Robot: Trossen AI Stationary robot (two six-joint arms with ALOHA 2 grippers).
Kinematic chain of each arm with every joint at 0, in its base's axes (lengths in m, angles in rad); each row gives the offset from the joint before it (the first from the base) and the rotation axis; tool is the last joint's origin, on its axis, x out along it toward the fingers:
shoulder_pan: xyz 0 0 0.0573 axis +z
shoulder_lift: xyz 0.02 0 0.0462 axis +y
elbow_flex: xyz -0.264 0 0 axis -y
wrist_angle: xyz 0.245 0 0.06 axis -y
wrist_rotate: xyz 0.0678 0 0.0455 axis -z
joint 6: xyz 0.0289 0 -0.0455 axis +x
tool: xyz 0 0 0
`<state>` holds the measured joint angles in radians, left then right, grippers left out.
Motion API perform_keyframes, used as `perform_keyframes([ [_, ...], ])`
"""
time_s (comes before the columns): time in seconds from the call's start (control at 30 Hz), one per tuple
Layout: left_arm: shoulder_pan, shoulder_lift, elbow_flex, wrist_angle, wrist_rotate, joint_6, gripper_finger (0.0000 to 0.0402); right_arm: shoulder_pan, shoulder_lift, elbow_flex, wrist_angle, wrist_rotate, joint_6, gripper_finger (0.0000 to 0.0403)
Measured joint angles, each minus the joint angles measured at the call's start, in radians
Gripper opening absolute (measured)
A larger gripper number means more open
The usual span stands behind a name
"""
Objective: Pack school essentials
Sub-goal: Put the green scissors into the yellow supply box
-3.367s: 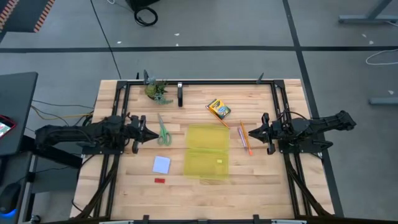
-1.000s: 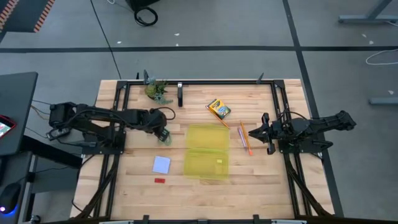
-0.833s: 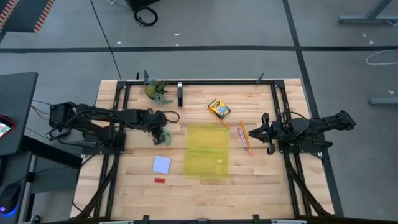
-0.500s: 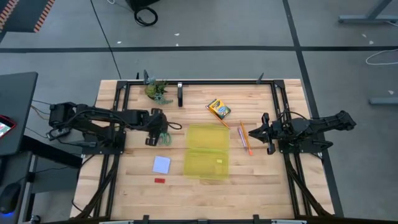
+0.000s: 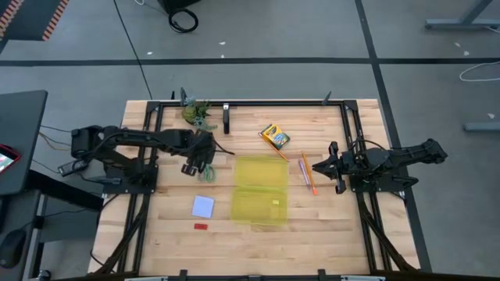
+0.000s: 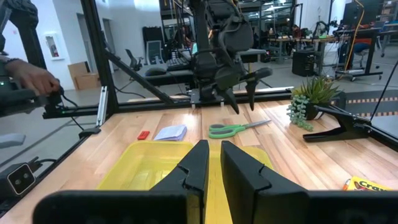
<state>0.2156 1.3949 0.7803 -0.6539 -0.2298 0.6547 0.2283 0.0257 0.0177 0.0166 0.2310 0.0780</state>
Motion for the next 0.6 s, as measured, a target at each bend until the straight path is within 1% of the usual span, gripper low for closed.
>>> perform_keyframes([
  [0.13, -0.006, -0.001, -0.001, 0.011, 0.000, 0.090, 0.0171, 0.000, 0.000, 0.000, -0.001, 0.000, 0.000, 0.0051],
  [0.27, -0.005, -0.001, -0.001, -0.005, -0.002, 0.190, 0.0172, 0.000, 0.000, 0.000, -0.001, 0.000, 0.000, 0.0051],
  [0.33, -0.005, -0.001, -0.001, -0.011, -0.002, 0.279, 0.0183, 0.000, 0.000, 0.000, 0.000, 0.000, 0.000, 0.0051],
  [0.43, -0.005, -0.001, -0.001, -0.036, -0.002, 0.438, 0.0211, 0.000, 0.000, 0.000, 0.000, 0.000, 0.000, 0.0051],
  [0.6, -0.005, -0.001, -0.002, -0.051, -0.003, 0.617, 0.0252, 0.000, 0.000, 0.000, 0.000, 0.000, 0.000, 0.0051],
])
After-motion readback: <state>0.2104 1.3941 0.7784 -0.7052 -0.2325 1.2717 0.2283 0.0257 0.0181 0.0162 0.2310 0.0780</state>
